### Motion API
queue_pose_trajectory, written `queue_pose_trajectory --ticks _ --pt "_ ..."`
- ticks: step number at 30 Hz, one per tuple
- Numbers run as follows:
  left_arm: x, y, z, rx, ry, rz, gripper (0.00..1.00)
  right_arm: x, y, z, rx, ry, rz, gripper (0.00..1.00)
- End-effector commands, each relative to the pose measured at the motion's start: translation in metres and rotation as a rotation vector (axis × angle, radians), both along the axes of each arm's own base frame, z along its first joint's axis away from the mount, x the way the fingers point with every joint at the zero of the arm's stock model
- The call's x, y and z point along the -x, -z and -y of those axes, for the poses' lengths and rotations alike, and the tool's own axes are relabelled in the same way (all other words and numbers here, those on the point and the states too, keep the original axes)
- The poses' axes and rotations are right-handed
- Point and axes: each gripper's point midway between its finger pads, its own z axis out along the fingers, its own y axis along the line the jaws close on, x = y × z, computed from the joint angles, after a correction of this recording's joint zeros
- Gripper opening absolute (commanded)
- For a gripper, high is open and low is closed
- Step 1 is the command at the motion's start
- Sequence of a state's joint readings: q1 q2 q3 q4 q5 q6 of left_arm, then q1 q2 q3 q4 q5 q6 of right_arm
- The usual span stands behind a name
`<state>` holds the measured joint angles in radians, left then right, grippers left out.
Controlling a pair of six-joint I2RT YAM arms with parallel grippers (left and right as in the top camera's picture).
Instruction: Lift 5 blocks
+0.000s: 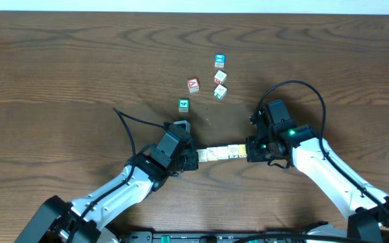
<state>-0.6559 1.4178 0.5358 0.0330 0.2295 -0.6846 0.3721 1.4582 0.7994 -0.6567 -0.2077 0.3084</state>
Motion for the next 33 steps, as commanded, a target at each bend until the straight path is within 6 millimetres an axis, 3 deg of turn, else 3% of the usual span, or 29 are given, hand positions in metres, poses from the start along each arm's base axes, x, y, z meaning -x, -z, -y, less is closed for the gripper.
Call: queue_pose_trajectory --ticks 1,14,26,33 --pt "0.017 -0.027 0.047 0.168 0.158 -0.025 0.07 0.021 -0.019 -0.057 -0.247 -0.122 -0.072 0.01" --pt "0.022 -0.007 0.047 0.135 0.152 -0.081 0.07 0.032 -0.002 -0.045 -0.198 -0.107 -0.101 0.01" --pt "0.021 -0.007 0.048 0.138 0.149 -0.078 0.07 0.040 0.016 -0.037 -0.171 -0.092 -0.106 0.01" --pt "0.023 0.005 0.035 0.067 0.113 -0.101 0.07 0.040 0.023 -0.030 -0.130 -0.070 -0.098 0.01"
